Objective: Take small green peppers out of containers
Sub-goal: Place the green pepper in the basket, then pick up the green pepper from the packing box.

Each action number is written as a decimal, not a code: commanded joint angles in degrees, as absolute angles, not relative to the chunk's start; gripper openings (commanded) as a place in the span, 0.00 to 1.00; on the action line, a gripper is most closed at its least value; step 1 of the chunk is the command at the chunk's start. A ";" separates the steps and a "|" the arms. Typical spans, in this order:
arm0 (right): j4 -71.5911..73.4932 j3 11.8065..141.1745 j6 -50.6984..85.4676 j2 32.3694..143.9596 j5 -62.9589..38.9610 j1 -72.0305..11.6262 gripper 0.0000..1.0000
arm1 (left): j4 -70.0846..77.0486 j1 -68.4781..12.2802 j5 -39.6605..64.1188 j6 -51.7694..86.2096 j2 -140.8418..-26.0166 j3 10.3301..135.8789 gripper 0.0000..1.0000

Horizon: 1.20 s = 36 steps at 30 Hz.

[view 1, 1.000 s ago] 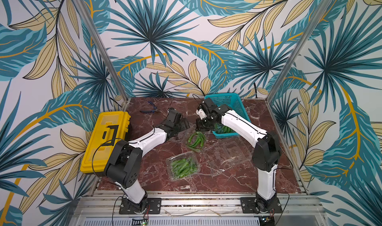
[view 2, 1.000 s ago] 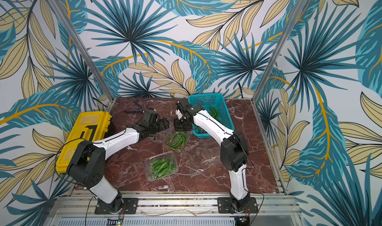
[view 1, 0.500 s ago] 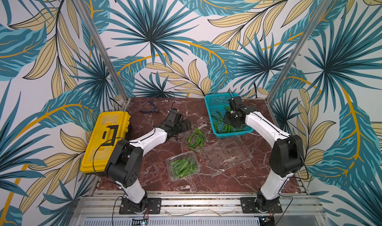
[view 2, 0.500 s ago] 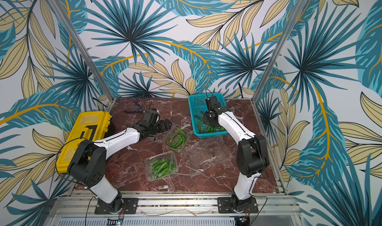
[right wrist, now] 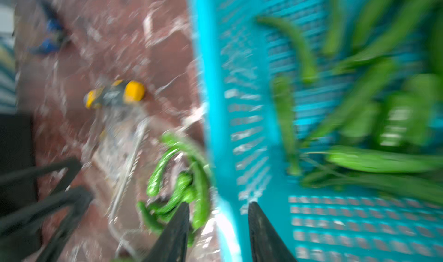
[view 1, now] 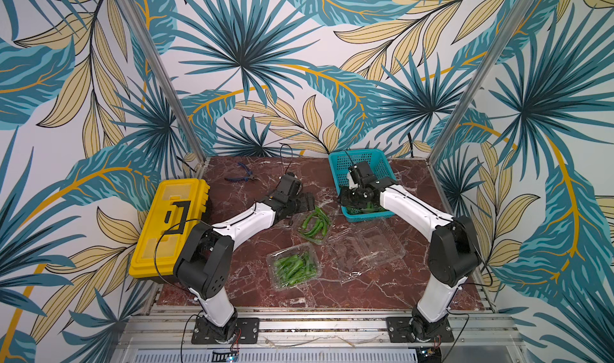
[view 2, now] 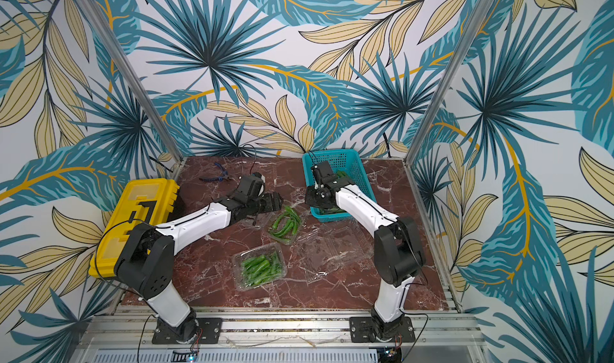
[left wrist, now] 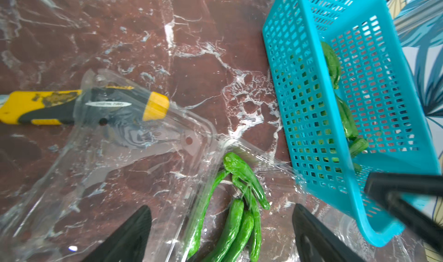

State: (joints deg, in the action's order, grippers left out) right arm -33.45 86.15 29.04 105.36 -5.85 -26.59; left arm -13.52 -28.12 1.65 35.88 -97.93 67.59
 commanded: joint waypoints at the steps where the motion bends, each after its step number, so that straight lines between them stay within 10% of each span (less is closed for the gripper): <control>1: -36.55 90.09 24.66 110.47 -9.13 -30.52 0.42 | -14.68 -27.17 -1.29 37.04 -96.86 69.13 0.93; 36: -63.91 120.23 25.91 138.68 -3.65 -36.21 0.35 | -14.89 -24.43 -5.94 39.79 -93.12 65.86 0.95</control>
